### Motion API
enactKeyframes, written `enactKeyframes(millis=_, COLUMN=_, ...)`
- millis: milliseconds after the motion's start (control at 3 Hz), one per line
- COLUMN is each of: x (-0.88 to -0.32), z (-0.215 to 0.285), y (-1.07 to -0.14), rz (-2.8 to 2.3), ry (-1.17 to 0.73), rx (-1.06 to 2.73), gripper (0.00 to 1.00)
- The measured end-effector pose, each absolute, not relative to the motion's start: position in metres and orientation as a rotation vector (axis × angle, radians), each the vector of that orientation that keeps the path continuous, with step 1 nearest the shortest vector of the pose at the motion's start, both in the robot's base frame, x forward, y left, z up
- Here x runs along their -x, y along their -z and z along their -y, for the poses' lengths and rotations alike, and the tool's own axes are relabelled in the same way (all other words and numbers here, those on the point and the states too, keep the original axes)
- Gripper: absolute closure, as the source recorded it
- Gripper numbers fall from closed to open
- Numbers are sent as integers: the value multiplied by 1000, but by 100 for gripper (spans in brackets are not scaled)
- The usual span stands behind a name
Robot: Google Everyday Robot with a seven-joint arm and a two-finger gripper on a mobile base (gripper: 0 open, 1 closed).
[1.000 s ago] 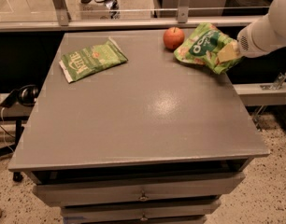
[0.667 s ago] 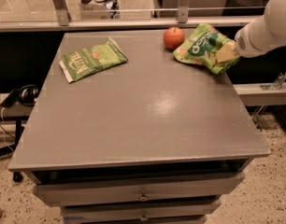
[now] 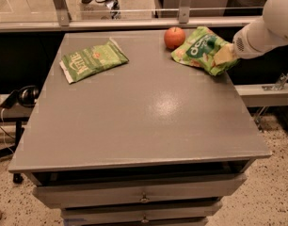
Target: Move green rice chip bag near apple
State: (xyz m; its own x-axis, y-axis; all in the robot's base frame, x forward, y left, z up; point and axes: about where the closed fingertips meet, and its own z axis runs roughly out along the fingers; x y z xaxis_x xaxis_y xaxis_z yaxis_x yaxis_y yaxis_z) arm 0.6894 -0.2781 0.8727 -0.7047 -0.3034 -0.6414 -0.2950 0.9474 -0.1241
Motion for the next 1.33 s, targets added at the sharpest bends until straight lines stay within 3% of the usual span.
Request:
enactKeyframes(millis=667, x=-689, z=276, y=-863, rz=-2420, ry=-6, rx=422, gripper=13)
enactKeyframes(millis=1000, x=-686, z=274, y=-863, rz=-2419, ry=-15, rx=427, gripper=0)
enactKeyframes(millis=1333, x=-682, z=271, y=-865, rz=-2411, ry=-24, rx=433, gripper=0)
